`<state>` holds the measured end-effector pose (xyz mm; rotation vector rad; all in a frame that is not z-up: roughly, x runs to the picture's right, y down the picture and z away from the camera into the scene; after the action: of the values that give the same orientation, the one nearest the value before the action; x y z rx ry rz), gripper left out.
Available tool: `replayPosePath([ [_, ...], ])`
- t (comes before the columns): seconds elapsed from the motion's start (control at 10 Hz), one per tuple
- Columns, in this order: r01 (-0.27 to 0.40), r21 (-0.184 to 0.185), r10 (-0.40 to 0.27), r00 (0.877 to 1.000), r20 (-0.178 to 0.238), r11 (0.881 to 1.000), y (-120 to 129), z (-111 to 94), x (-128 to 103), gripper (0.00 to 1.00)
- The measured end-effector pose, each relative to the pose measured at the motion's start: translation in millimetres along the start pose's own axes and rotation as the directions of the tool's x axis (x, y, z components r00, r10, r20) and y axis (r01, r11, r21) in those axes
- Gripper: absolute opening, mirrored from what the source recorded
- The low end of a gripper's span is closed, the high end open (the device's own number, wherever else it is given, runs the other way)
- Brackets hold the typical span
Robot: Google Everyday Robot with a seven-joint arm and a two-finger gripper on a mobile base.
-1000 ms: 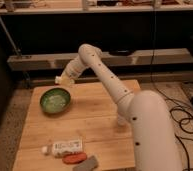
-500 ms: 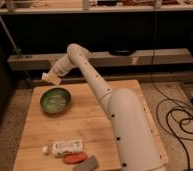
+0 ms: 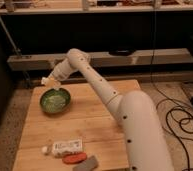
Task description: Place the white sponge in the ceramic bowl
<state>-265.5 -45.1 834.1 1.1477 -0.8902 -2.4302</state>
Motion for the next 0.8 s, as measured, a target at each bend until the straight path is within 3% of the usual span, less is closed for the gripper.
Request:
replayPosePath([
  [0.1,-0.001,-0.003,0.001,1.000,-0.002,1.000,-1.9,-1.3,-2.1,0.15],
  [0.4,0.005,-0.003,-0.005,1.000,0.002,1.000,0.5,-4.2,-3.3,0.42],
  [0.8,0.007,-0.005,-0.007,1.000,0.003,1.000,-6.3,-3.2,-3.0,0.45],
])
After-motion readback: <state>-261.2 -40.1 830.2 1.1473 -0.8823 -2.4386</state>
